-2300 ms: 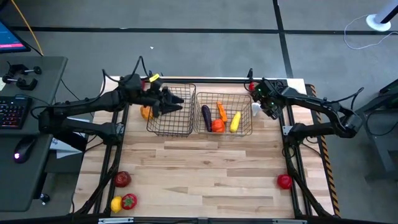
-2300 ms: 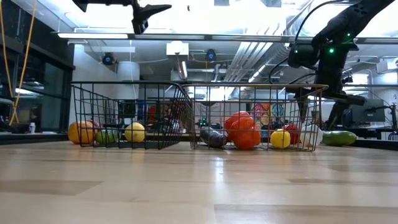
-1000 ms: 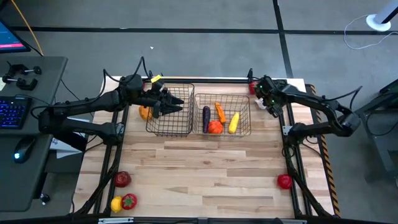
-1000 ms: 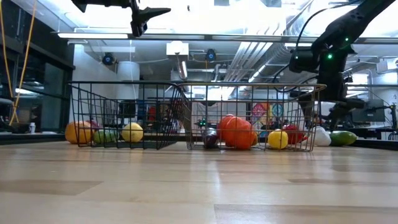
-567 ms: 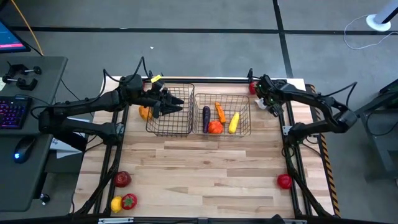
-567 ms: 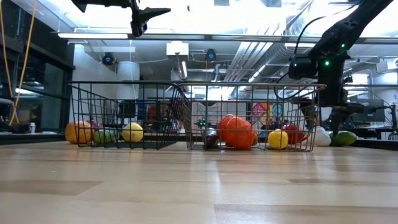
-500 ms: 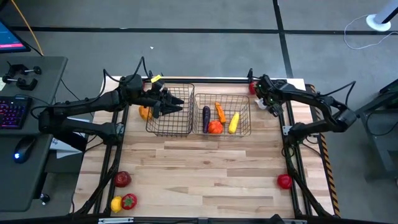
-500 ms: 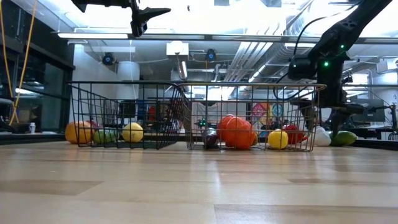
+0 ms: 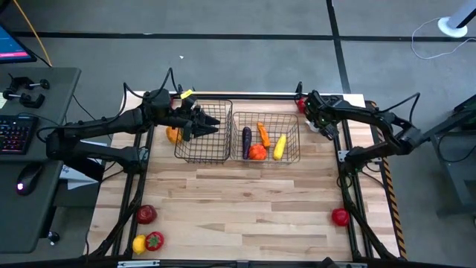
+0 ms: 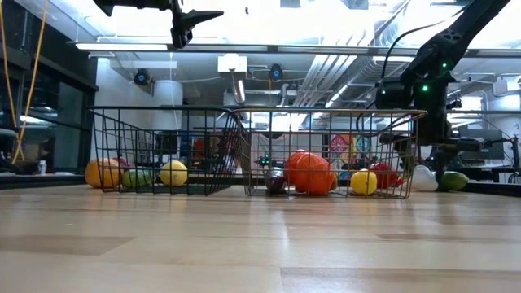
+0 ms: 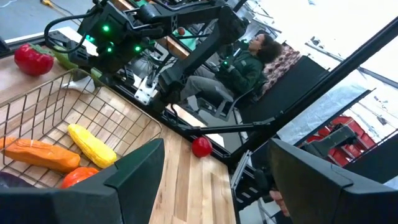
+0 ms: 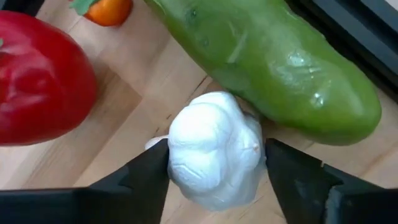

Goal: Sort produce into baskets
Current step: Put the white garlic into the right wire basket

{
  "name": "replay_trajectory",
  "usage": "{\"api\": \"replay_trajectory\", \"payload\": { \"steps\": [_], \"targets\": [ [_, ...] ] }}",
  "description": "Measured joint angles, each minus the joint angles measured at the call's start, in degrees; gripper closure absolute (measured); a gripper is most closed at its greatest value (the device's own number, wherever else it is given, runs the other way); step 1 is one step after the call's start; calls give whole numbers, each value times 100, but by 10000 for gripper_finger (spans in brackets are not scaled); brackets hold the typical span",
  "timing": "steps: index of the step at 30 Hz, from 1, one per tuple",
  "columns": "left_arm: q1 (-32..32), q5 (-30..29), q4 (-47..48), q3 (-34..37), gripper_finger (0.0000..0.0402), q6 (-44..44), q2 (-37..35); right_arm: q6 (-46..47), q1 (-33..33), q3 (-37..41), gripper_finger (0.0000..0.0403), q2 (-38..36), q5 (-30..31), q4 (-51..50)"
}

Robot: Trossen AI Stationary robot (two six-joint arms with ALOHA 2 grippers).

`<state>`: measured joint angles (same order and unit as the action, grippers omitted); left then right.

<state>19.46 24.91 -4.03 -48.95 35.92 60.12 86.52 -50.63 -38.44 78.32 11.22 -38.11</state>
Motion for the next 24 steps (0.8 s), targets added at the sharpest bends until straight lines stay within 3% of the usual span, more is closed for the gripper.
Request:
{"api": "replay_trajectory", "payload": {
  "steps": [7,17,21,24],
  "targets": [
    [2,0,0,0,126,-10,0,-415,163,0,226,-83,-95,18],
    [2,0,-2,0,126,-164,0,-1124,278,-435,227,-935,334,554],
    [2,0,0,0,126,-164,0,-1866,280,-800,228,-1308,464,1180],
    [2,1,0,0,126,-164,0,-2683,448,-1057,228,-1437,142,1589]
  ]
}}
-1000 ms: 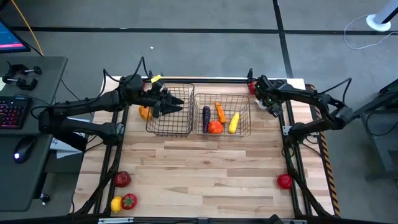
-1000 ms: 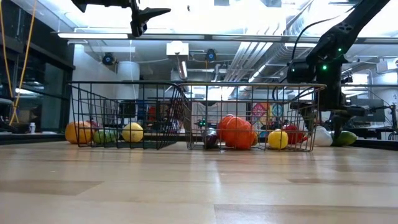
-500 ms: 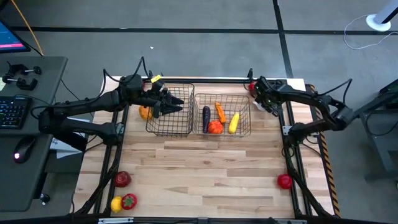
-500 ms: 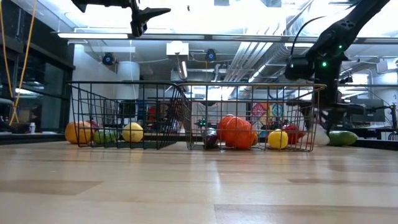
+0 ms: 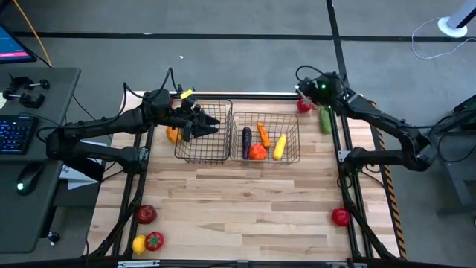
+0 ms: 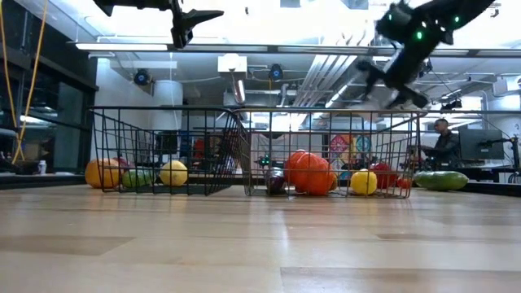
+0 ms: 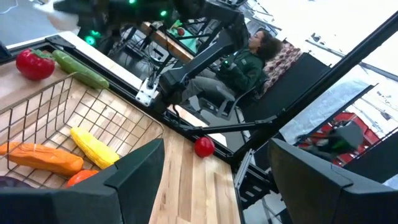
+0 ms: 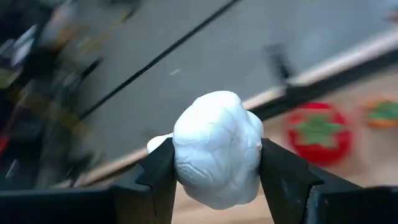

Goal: Sort produce into baskets
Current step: Put the white garlic into the right wire basket, then put the bottom right tomato into the left wire basket

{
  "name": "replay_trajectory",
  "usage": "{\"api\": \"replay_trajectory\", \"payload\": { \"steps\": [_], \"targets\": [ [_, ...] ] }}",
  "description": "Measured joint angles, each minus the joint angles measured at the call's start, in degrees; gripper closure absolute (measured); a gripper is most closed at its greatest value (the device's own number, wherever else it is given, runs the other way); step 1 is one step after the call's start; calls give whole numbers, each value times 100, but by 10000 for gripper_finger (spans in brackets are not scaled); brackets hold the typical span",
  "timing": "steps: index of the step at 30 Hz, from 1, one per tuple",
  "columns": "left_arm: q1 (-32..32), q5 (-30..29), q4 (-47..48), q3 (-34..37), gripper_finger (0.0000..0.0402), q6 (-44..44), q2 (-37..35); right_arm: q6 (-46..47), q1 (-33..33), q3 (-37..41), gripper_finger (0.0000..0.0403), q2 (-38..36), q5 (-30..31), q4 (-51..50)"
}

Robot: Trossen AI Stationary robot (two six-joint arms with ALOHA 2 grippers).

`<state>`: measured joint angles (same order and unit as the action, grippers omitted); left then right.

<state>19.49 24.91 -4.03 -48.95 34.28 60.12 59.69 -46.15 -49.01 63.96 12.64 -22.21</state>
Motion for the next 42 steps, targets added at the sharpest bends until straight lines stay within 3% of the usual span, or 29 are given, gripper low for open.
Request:
{"api": "replay_trajectory", "payload": {
  "steps": [7,11,16,23,34,42],
  "targets": [
    [0,1,0,0,126,0,0,-1129,1382,-232,228,1,-1344,-79],
    [0,1,-1,0,126,1,0,-1093,2293,-232,214,1,-1418,-492],
    [0,1,-2,0,126,0,0,-1044,2953,-232,177,3,-1307,-584],
    [0,-1,-6,0,126,3,0,-1447,3090,-232,135,3,-1229,-582],
    [0,1,-6,0,126,107,0,-2128,3080,-926,125,6,-1308,-535],
    [8,0,-6,0,126,-97,0,-2094,3275,-1660,125,3,-2409,-858]
  ]
}}
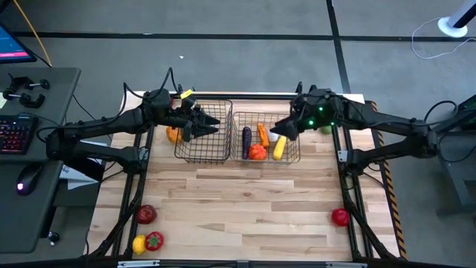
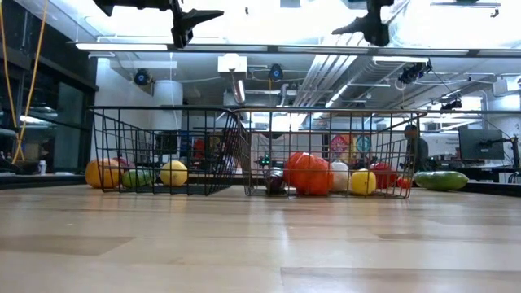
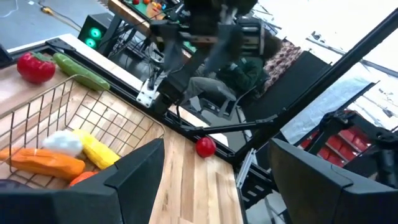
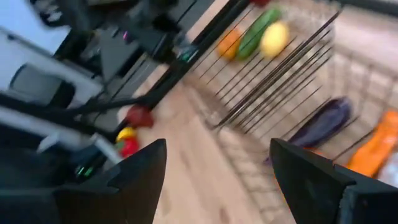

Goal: Sort produce into baskets
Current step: Put the bottom right tomato into the left wire basket

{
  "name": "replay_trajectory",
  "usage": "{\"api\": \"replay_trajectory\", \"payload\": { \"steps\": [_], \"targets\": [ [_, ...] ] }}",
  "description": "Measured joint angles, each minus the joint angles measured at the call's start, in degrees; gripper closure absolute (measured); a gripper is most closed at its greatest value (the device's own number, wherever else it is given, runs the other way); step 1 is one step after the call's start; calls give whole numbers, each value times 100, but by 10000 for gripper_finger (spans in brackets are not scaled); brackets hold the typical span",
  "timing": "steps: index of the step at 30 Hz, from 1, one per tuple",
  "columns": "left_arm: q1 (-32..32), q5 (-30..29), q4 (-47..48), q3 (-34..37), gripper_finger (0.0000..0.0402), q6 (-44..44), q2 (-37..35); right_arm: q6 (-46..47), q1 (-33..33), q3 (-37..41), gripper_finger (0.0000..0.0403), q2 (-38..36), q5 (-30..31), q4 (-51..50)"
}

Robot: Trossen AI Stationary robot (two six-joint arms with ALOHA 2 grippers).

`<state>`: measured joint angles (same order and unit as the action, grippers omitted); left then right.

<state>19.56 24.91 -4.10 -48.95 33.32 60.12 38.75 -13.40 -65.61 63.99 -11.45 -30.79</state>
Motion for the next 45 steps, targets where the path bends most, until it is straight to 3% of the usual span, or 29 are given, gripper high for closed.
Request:
{"api": "replay_trajectory", "payload": {
  "steps": [10,13,19,25,29,33,40,45],
  "targets": [
    [150,2,7,0,126,5,0,1186,1171,163,125,2,-281,-497],
    [149,2,57,0,126,-6,-1,1469,1741,313,125,2,-574,-1037],
    [147,2,260,0,126,-202,0,2914,2869,786,125,2,-712,-2334],
    [147,2,302,0,126,-251,0,3985,3523,1214,125,3,-915,-3462],
    [147,2,302,0,126,-251,-1,4259,3886,1561,125,4,-881,-3628],
    [148,2,302,0,126,-251,0,5158,4206,1814,125,7,-832,-3599],
    [149,2,302,0,126,-252,-1,5811,4839,1887,125,7,-684,-3579],
    [191,2,302,0,126,-315,-2,5733,5150,1889,125,17,-1117,-3402]
  ]
}}
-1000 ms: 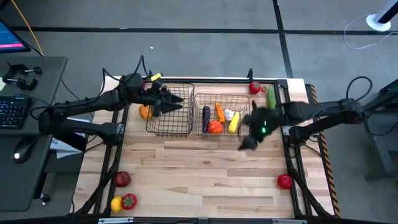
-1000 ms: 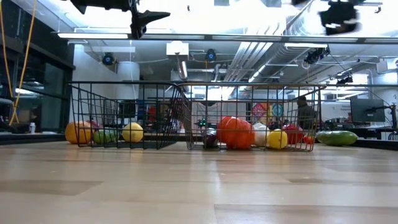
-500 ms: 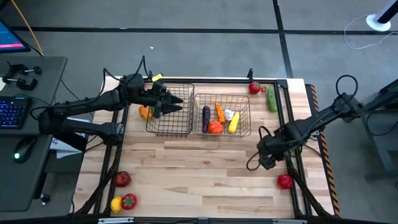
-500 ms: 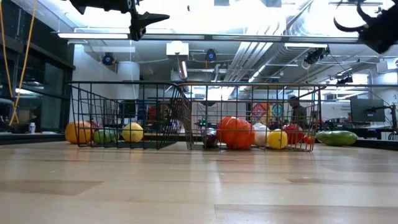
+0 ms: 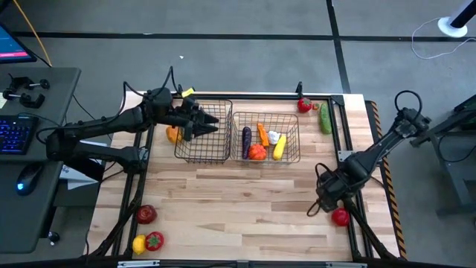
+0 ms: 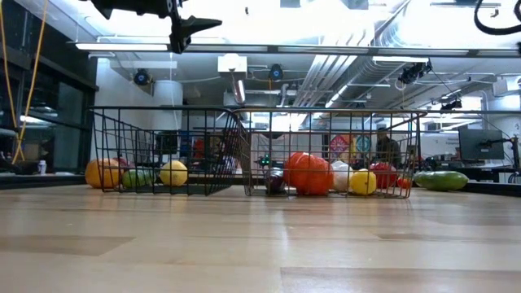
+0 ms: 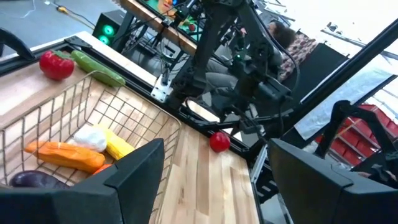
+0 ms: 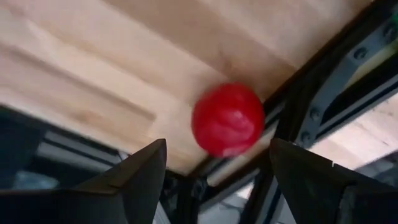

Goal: Sort produce into baskets
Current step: Put the bottom right tomato into the left wire basket

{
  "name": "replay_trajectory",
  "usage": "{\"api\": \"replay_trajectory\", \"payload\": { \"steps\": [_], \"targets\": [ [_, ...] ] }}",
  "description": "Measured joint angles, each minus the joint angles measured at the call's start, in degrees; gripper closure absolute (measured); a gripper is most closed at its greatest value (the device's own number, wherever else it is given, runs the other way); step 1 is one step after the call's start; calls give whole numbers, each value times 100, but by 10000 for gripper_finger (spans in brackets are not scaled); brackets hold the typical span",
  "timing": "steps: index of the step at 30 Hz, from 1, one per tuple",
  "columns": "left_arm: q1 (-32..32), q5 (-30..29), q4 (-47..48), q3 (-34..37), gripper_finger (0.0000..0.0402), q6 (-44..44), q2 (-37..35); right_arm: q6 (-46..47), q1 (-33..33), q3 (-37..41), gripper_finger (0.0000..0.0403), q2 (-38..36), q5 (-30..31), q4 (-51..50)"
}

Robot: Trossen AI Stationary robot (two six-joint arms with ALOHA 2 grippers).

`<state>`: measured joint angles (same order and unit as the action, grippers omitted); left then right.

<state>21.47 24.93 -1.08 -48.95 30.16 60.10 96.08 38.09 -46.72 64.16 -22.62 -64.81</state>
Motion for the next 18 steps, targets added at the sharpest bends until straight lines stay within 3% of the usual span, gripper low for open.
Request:
{"api": "replay_trajectory", "payload": {
  "steps": [6,18],
  "targets": [
    [121,0,2,0,126,-45,2,-129,167,0,125,413,-145,14],
    [186,0,0,0,126,-40,2,-2206,172,0,125,2010,-1155,278]
  ]
}}
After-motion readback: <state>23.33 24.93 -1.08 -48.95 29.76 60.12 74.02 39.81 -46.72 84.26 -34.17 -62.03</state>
